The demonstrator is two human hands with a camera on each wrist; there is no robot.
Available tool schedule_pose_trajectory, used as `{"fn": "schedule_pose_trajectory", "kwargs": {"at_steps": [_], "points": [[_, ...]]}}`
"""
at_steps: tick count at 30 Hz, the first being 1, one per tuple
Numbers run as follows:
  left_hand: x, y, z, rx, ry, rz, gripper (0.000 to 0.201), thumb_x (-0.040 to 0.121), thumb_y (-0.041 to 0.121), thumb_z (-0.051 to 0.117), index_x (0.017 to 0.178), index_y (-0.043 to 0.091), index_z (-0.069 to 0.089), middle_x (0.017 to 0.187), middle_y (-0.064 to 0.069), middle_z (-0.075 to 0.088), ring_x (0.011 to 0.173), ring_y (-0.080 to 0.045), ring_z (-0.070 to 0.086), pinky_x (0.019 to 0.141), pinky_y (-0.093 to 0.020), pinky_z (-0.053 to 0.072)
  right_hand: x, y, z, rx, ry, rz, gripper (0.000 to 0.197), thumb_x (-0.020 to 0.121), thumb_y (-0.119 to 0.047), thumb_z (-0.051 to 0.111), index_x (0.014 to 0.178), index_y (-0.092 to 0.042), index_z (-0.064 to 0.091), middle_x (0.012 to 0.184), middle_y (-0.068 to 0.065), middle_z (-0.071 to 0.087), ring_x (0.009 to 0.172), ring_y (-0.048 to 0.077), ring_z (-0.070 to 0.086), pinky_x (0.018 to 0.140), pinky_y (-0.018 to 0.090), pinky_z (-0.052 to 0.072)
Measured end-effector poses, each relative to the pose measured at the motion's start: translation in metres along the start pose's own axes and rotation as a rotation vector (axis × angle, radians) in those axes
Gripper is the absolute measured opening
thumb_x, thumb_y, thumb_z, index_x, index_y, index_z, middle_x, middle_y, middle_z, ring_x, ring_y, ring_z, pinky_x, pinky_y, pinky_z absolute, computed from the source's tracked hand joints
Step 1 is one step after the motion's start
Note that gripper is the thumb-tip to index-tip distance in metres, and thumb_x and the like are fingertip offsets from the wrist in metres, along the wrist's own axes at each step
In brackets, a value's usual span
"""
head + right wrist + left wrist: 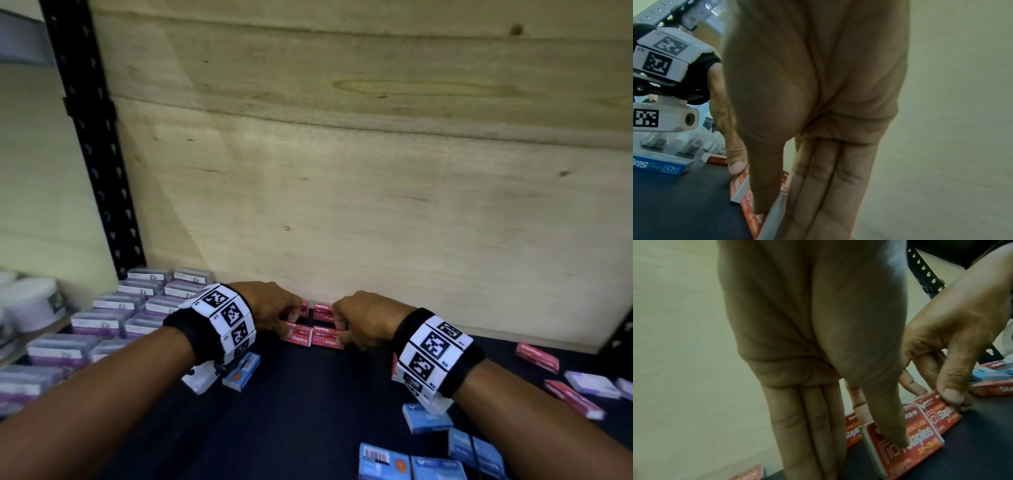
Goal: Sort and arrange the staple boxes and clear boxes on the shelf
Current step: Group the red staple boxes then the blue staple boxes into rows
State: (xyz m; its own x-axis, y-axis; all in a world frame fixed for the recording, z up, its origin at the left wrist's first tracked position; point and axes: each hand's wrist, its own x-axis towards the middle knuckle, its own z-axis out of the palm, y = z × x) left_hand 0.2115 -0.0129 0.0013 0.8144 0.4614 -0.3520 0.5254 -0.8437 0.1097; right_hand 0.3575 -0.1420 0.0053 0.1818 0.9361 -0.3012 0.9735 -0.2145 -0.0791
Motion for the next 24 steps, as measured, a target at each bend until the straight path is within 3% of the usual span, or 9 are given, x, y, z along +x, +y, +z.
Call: {"fn": "schedule_pose_trajectory", "kwargs": {"at_steps": [6,12,16,20,24], "points": [[0.005,-0.001,0.0,0.006,-0.008,-0.004,0.021,0.091,0.034,0.064,0.102,0.021,0.052,0.09,0.006,0.058,0.076,-0.012,0.053,0.071,-0.03,0.042,0.004,-0.004,-0.001,-0.003,-0.018,0.006,0.014,0.093,-0.024,0.065,0.102,-0.014,0.062,0.08,0.003,0.07,0.06,0.016,0.06,0.066,0.029,0.051],[0.004,-0.006,0.002,0.045,-0.005,-0.002,0.021,0.092,0.037,0.062,0.103,0.024,0.05,0.097,0.005,0.058,0.091,-0.019,0.057,0.077,-0.032,0.044,0.006,0.0,0.002,0.036,-0.02,0.02,0.014,0.095,-0.025,0.062,0.102,-0.013,0.063,0.088,0.007,0.076,0.076,0.022,0.073,0.073,0.033,0.057],[0.004,-0.011,0.003,0.053,0.028,-0.032,0.021,0.093,0.036,0.062,0.105,0.023,0.049,0.092,0.005,0.056,0.086,-0.017,0.056,0.074,-0.029,0.043,0.01,0.003,0.003,0.166,-0.025,0.068,0.013,0.097,-0.02,0.058,0.104,-0.008,0.06,0.087,0.013,0.075,0.064,0.022,0.069,0.071,0.037,0.06],[0.006,-0.014,0.002,0.02,0.043,-0.053,0.027,0.092,0.035,0.063,0.112,0.02,0.051,0.09,0.004,0.059,0.085,-0.019,0.061,0.078,-0.033,0.049,0.015,0.004,0.006,0.229,-0.02,0.097,0.015,0.099,-0.02,0.055,0.106,-0.007,0.056,0.088,0.016,0.074,0.071,0.026,0.073,0.072,0.043,0.062],[0.009,-0.016,0.003,-0.067,0.05,-0.067,0.023,0.092,0.031,0.064,0.106,0.018,0.052,0.08,0.005,0.061,0.073,-0.017,0.065,0.067,-0.028,0.051,0.017,0.004,0.008,0.232,-0.015,0.114,0.02,0.1,-0.023,0.054,0.107,-0.005,0.055,0.085,0.017,0.075,0.076,0.03,0.075,0.072,0.047,0.062]]}}
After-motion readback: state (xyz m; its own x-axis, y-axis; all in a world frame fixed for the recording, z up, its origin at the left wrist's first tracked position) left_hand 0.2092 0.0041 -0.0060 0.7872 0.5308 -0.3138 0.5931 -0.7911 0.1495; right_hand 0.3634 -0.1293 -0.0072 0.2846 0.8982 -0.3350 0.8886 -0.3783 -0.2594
